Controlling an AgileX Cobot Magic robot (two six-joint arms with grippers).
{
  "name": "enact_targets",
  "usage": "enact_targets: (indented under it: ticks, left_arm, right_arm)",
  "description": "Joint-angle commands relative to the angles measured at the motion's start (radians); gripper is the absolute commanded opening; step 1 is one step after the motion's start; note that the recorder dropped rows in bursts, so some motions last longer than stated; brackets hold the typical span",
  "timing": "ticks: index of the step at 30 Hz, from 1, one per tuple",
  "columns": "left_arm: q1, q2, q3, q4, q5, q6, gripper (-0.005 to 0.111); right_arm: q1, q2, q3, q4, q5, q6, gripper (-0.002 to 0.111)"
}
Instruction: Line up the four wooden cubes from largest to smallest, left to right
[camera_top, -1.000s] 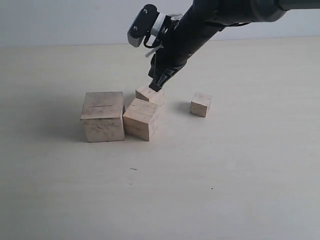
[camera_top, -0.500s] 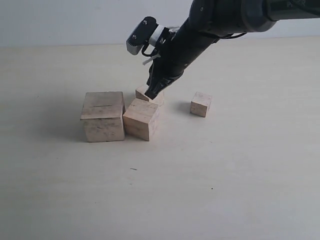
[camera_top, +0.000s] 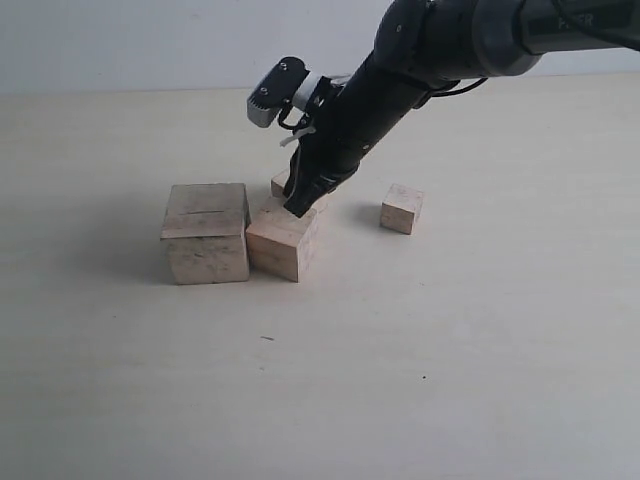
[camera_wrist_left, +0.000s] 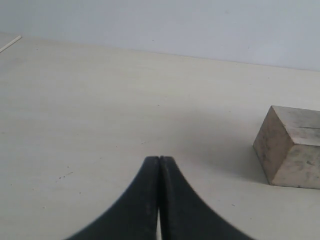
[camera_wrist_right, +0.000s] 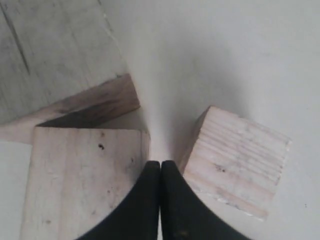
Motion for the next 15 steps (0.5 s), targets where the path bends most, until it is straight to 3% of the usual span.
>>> enact_targets:
  ticks: [1, 4, 15]
  left_arm:
    - [0.002, -0.006, 0.003, 0.004, -0.012, 0.0, 0.0]
    - [0.002, -0.006, 0.003, 0.004, -0.012, 0.0, 0.0]
    - [0.002, -0.006, 0.003, 0.004, -0.012, 0.0, 0.0]
  right_arm:
    - [-0.003, -0.005, 0.002, 0.081, 0.056, -0.117, 0.0]
    - [-0.003, -0.005, 0.002, 0.147, 0.077, -0.19, 0.0]
    - [-0.003, -0.031, 0.002, 0.121, 0.04, -0.202, 0.0]
